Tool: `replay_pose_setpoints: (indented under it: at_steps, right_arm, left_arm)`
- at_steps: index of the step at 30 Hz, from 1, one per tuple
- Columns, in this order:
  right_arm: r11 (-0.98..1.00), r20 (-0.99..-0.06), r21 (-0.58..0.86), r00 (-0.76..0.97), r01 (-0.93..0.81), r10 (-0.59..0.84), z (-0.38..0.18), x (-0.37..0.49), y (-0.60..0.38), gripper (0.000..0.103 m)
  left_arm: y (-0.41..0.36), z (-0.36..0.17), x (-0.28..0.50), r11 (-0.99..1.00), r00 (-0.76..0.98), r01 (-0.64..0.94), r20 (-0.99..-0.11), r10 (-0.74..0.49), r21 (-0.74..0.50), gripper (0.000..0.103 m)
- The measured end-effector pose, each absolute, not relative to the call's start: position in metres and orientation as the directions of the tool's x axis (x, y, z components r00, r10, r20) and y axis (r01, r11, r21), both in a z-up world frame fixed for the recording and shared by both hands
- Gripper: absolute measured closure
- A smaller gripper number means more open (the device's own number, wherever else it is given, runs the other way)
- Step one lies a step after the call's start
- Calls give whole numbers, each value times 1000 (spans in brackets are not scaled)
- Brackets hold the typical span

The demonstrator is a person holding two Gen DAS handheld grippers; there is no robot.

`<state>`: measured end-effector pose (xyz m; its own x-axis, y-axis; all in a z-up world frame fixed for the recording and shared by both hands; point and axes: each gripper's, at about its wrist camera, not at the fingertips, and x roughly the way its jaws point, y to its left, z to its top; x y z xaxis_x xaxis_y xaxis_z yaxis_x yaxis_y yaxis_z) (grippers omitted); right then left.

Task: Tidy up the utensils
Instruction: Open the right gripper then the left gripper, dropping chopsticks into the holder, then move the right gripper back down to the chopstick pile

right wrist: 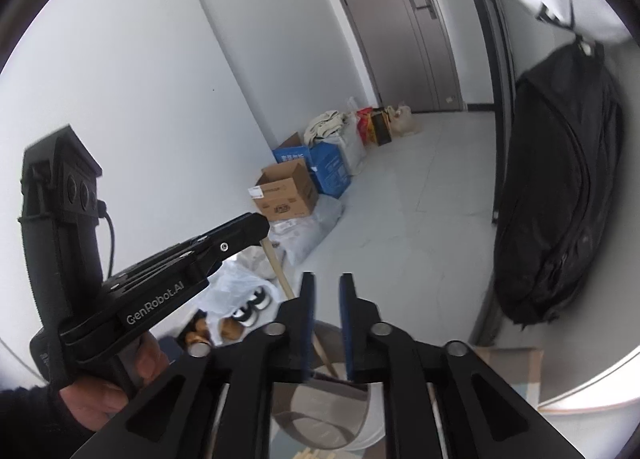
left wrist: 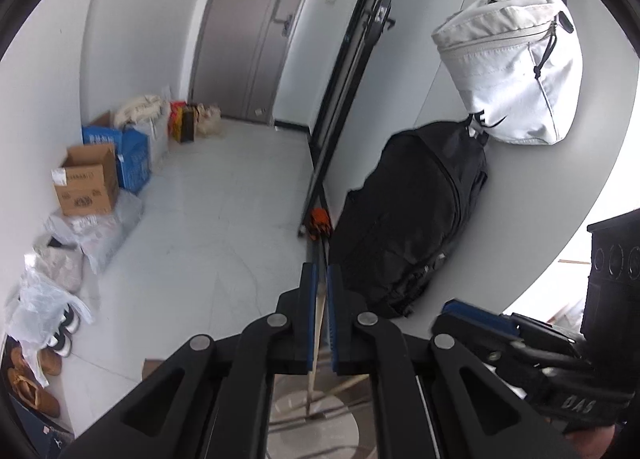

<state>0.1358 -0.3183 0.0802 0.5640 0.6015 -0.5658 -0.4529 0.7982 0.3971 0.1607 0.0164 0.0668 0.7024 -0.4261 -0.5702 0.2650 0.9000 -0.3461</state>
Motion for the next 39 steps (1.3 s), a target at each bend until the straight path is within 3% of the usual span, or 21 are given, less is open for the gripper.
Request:
replay_pose_setpoints:
  at_steps: [1, 4, 6, 8, 15, 17, 18, 26, 36, 38, 39]
  right_arm:
    - [789, -551, 425, 565, -443, 614, 80, 134, -325, 66]
    - [779, -523, 458, 580, -427, 625, 86, 123, -340, 60]
    - [774, -496, 474, 599, -420, 629, 90, 114, -351, 50]
    - [776, -485, 480, 614, -408, 623, 92, 105, -362, 41]
    - [773, -483, 524, 623, -357, 615, 91, 84, -381, 34]
    - [769, -476, 528, 624, -360, 620, 95, 77, -384, 28]
    - [769, -474, 526, 626, -363, 619, 98, 72, -385, 28]
    - [760, -445, 509, 632, -405, 635, 117, 37, -386, 5]
    - [741, -479, 500, 570, -447, 667, 111, 0, -382, 2]
    - [735, -493, 502, 547, -457, 677, 102, -6, -380, 2]
    - [735, -511, 499, 529, -459, 678, 96, -6, -378, 2]
  left_arm:
    - [18, 65, 162, 898, 695, 259, -577, -428, -355, 101]
    - [24, 66, 159, 897, 680, 249, -593, -431, -366, 94]
    - [30, 68, 153, 905, 690, 218, -598, -408, -366, 81]
    - [33, 69, 145, 912, 700, 190, -602, -385, -363, 58]
    - [23, 76, 111, 960, 750, 120, -611, -254, -251, 53]
    - [19, 80, 102, 963, 759, 106, -606, -239, -247, 37]
    - [17, 83, 96, 964, 769, 96, -597, -229, -246, 34]
    - [9, 93, 71, 977, 797, 82, -575, -182, -195, 33]
    - [9, 78, 38, 984, 792, 63, -591, -150, -164, 30]
    - [15, 69, 34, 980, 791, 42, -593, -153, -197, 19]
    - [18, 63, 32, 978, 792, 30, -593, -148, -205, 18]
